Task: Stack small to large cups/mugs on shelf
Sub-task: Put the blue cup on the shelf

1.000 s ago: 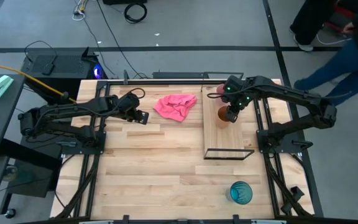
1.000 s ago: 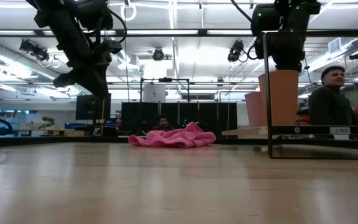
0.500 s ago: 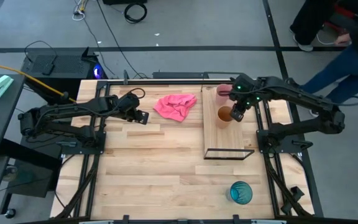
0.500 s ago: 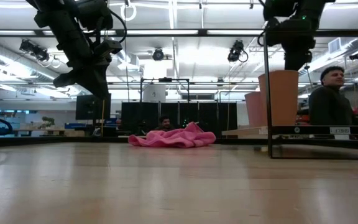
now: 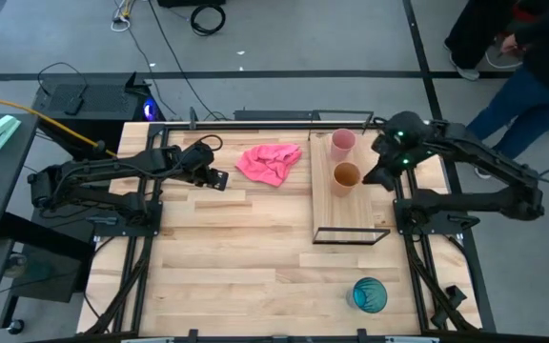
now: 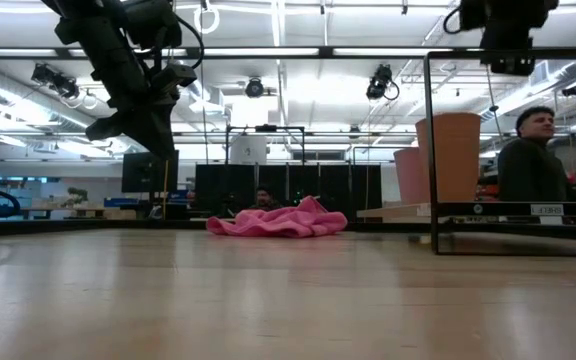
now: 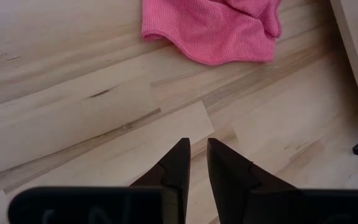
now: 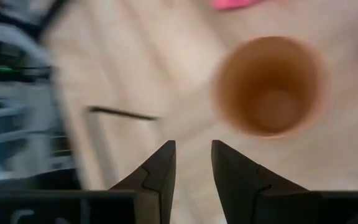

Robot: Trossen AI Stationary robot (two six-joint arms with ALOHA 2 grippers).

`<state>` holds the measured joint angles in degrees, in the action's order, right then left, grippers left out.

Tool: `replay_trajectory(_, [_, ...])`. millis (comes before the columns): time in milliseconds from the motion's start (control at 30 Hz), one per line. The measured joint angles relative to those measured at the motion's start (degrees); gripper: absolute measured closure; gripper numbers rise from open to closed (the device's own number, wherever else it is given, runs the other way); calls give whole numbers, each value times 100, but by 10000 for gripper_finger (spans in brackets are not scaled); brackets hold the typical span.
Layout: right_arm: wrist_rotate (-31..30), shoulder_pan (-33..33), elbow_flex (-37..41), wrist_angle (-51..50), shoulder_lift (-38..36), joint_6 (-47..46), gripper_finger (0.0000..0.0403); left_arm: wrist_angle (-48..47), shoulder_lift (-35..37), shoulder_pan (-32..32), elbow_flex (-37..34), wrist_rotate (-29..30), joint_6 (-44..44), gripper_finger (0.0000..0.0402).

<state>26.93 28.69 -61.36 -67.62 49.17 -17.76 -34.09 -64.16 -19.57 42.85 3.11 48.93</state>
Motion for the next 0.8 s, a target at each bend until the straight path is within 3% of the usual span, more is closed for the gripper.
replay_trajectory(300, [1924,-129,0,736,-589,-632,293,5,0,-2,0,2,0,344])
replay_trajectory(567, [1989,-1168,0,971,-927,-2157,293,6,0,0,0,2,0,346])
replay_trajectory(800, [1372,-2104,0,3370,-1132,-3467,293,4,0,0,0,2,-7,344])
